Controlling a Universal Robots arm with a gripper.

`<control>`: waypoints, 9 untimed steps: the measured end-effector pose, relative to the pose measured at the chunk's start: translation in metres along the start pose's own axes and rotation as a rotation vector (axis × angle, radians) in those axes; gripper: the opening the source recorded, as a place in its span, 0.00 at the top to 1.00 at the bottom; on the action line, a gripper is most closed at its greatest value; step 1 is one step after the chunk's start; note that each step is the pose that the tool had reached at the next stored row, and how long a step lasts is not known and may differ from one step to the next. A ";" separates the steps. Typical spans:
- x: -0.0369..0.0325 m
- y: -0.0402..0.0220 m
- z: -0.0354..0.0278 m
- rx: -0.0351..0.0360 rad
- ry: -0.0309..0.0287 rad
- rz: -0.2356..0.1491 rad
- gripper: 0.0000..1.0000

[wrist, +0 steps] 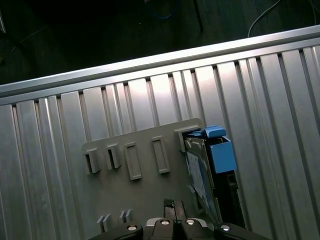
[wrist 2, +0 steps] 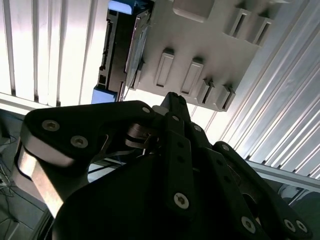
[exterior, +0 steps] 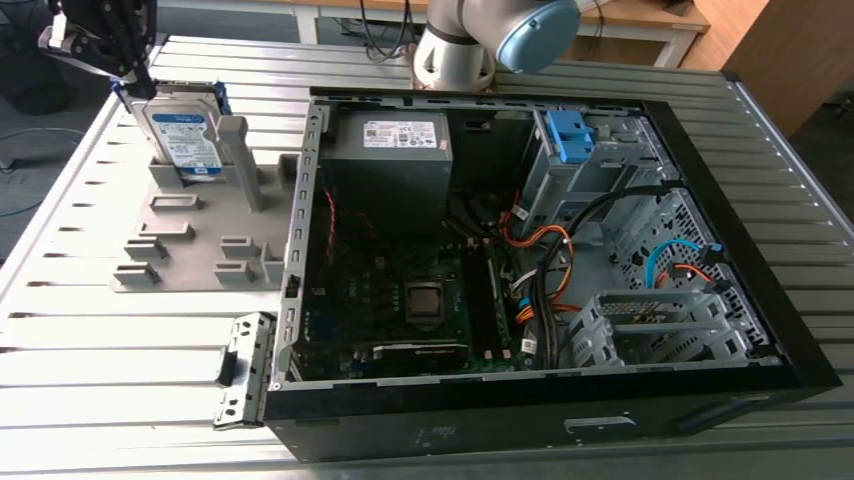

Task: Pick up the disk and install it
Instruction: 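Pick up the disk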

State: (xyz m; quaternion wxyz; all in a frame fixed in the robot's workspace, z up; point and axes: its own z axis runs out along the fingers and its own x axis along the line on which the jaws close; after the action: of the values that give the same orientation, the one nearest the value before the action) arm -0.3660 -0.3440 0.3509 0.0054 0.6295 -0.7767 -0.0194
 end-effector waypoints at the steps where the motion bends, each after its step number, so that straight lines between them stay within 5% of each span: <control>1: 0.0000 0.0000 0.0000 0.0003 0.0019 -0.001 0.89; 9: 0.0000 0.0000 0.0000 0.0003 0.0032 -0.015 0.89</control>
State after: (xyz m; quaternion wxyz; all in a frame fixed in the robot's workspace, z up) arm -0.3660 -0.3440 0.3509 0.0064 0.6352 -0.7721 -0.0183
